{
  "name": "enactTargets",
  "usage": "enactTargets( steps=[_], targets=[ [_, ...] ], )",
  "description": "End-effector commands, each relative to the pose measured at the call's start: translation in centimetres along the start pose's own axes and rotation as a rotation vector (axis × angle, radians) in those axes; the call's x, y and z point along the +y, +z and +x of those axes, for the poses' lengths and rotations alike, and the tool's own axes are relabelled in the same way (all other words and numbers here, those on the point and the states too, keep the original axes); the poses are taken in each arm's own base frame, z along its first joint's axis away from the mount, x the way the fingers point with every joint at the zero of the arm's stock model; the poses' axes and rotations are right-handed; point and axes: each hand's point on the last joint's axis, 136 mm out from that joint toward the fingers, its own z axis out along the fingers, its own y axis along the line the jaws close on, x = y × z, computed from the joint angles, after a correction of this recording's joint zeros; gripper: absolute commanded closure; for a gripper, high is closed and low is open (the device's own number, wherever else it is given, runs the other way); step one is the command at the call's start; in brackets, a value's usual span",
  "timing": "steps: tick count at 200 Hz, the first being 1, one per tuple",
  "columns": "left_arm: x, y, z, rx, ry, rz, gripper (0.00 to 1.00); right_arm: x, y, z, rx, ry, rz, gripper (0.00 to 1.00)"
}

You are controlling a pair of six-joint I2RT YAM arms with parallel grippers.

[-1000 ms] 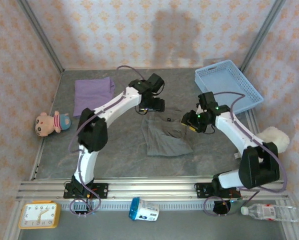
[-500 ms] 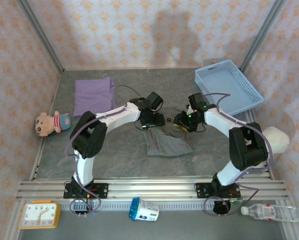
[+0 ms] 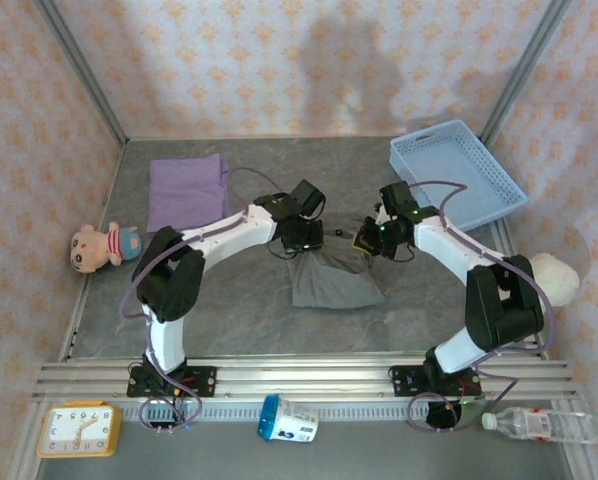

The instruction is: Fold and stack the mixed laundry pile

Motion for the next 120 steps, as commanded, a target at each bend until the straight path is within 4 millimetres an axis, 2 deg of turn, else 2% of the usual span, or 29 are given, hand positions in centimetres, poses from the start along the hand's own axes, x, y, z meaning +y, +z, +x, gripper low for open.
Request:
enactTargets(
  steps=[1, 21, 42, 47, 49, 56, 60, 64, 71, 79, 90, 103, 120],
  targets=[
    [0.2, -3.3, -0.9, -0.065, -0.001, -0.019, 1.00, 2.2, -2.9, -1.1, -0.056, -0.053, -0.035, 1.00],
    [-0.3, -4.7, -2.6, -0.127, 0.014, -0.021, 1.00, 3.5, -3.8, -2.5, -0.099, -0.079, -0.053, 1.00],
    [0.2, -4.1, -6.2, -0.167, 0.001, -0.070, 1.00, 3.2, -3.1, -5.5, -0.141, -0.060, -0.003, 1.00],
    [1.0, -2.7, -7.0, -0.157, -0.011, -0.107, 0.93, 2.6, -2.6, -6.5, -0.154, -0.042, 0.025, 1.00],
    [1.2, -2.5, -7.4, -0.158, -0.016, -0.115, 0.87, 2.3, -2.5, -6.9, -0.161, -0.034, 0.036, 0.99],
    [1.6, -1.6, -8.7, -0.153, -0.039, -0.134, 0.64, 1.2, -1.8, -8.3, -0.179, -0.001, 0.076, 0.87],
    [1.8, -1.3, -9.3, -0.146, -0.046, -0.145, 0.52, 0.7, -1.4, -9.1, -0.186, 0.016, 0.087, 0.77],
    [2.0, -0.8, -9.9, -0.141, -0.055, -0.155, 0.46, 0.4, -1.0, -9.7, -0.185, 0.031, 0.093, 0.67],
    [2.3, -0.4, -10.6, -0.125, -0.064, -0.176, 0.41, 0.1, -0.5, -10.5, -0.174, 0.057, 0.083, 0.48],
    [2.3, -0.3, -11.2, -0.113, -0.064, -0.190, 0.37, 0.6, -0.2, -11.1, -0.160, 0.061, 0.048, 0.30],
    [2.0, -0.8, -11.5, -0.106, -0.048, -0.201, 0.36, 1.2, -0.4, -11.5, -0.165, 0.051, 0.039, 0.26],
    [2.0, -2.0, -11.3, -0.117, -0.040, -0.210, 0.35, 1.8, -1.2, -11.2, -0.178, 0.032, 0.027, 0.25],
    [2.4, -3.9, -10.6, -0.151, -0.046, -0.199, 0.34, 1.4, -2.4, -10.2, -0.202, 0.011, 0.052, 0.26]
  ],
)
